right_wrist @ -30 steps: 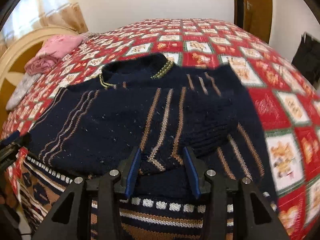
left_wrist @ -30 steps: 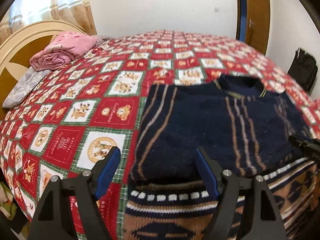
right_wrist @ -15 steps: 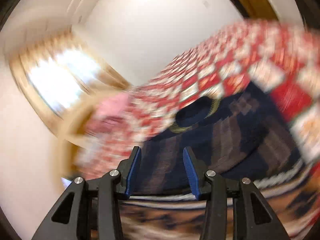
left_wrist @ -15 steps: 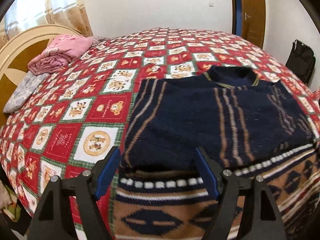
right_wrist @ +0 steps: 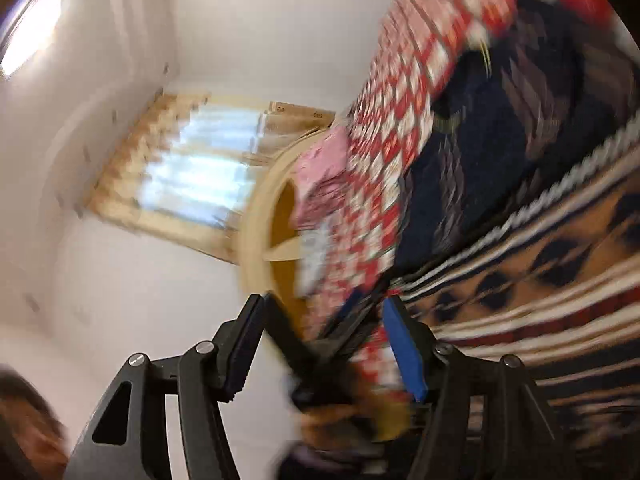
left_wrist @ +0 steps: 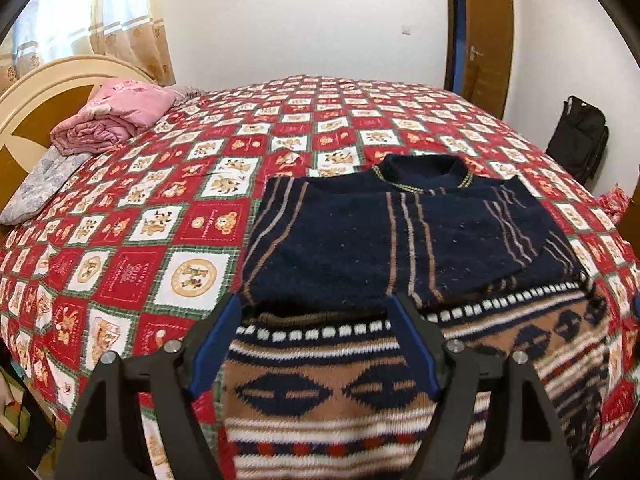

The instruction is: Fold small clothes

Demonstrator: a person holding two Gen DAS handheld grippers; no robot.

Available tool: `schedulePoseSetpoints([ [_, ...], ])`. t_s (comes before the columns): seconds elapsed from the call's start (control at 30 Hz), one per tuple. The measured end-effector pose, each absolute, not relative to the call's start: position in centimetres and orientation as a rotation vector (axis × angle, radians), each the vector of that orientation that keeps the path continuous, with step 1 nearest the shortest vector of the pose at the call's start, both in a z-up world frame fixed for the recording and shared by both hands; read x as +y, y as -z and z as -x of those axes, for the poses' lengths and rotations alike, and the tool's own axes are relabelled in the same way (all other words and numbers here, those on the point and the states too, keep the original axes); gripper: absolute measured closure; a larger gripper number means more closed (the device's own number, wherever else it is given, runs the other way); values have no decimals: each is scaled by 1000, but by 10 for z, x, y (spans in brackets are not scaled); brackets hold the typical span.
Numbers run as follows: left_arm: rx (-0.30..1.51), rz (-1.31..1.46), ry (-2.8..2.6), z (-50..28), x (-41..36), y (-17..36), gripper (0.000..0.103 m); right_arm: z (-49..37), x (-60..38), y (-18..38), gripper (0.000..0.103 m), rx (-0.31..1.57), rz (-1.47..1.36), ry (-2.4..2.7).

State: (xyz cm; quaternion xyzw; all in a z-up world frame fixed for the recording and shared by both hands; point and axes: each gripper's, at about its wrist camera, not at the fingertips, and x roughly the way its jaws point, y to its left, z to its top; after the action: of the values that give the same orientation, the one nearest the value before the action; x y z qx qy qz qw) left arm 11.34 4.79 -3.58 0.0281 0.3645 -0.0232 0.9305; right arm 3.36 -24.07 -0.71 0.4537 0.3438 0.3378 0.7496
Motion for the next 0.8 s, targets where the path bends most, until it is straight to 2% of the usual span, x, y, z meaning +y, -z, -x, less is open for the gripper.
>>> schedulePoseSetpoints([
  [0.07,740,-79,59,-101,57,34,22,-15,-254,-20,41,734,-774,-599],
  [0.17,748,-107,73,-81,76,35,13,20,-280,-57,41,734,-538,-426],
  [0.4,791,-181,95,-41,110,47,13,126,-365,-147,41,739,-41,281],
  [0.53,821,-232,159,-18,107,59,13,179,-389,-165,41,741,96,530],
  [0.67,872,-243,229,1,99,74,13,191,-394,-120,41,850,-139,242],
  [0.8,957,-189,294,16,98,86,13,164,-368,-16,41,1065,-345,-54],
])
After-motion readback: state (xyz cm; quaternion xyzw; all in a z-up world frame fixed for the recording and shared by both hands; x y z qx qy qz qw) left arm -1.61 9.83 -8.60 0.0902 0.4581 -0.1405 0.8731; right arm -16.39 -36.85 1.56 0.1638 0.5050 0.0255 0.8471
